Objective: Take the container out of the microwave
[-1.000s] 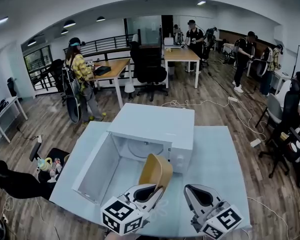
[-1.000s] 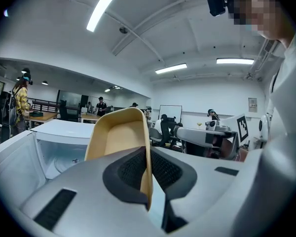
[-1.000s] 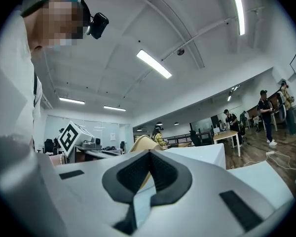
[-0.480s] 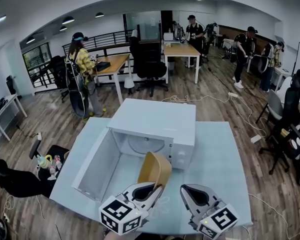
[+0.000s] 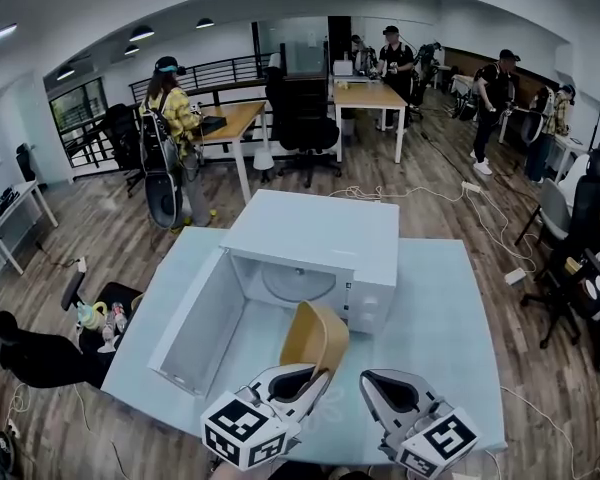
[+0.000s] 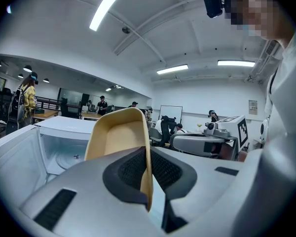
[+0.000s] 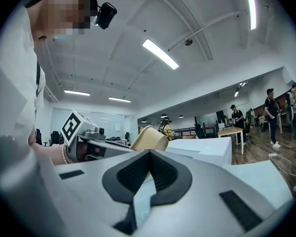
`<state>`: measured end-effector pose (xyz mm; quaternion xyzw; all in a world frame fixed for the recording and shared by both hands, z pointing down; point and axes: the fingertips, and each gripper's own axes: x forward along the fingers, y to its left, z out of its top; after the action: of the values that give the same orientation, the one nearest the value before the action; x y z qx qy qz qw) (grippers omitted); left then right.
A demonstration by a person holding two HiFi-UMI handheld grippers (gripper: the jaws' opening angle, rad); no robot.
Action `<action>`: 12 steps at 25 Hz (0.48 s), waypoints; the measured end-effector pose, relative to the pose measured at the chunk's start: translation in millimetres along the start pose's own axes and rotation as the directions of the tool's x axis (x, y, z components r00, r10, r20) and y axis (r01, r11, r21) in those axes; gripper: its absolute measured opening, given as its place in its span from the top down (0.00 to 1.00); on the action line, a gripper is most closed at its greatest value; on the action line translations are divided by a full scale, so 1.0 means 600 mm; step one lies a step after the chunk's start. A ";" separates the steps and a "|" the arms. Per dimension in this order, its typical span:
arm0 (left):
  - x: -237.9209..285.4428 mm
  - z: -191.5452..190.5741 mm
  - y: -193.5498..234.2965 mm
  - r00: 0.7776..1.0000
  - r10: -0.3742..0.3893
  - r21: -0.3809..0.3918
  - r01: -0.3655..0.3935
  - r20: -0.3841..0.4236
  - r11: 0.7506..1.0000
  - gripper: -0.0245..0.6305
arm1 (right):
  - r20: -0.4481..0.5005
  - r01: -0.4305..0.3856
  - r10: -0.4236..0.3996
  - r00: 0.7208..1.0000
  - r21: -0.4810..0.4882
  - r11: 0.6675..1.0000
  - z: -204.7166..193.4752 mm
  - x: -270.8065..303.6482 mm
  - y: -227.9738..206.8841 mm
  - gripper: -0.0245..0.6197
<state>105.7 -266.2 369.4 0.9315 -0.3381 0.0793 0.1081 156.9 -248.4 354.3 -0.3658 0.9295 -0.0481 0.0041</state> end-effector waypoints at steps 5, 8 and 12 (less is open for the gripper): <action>-0.004 -0.005 0.004 1.000 0.005 -0.006 -0.005 -0.004 1.000 0.92 | 0.000 -0.011 0.011 1.000 0.008 1.000 -0.003 0.003 0.004 0.95; -0.007 -0.005 0.003 1.000 0.008 -0.005 -0.008 -0.002 1.000 0.92 | -0.004 -0.013 0.013 1.000 0.004 1.000 -0.005 0.004 0.007 0.95; -0.009 -0.008 0.000 1.000 0.005 -0.007 -0.005 -0.004 1.000 0.92 | 0.002 -0.017 0.017 1.000 0.006 1.000 -0.004 0.001 0.013 0.95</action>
<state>101.4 -261.6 373.0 0.9302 -0.3404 0.0801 0.1118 150.7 -242.9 356.0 -0.3577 0.9325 -0.0503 0.0065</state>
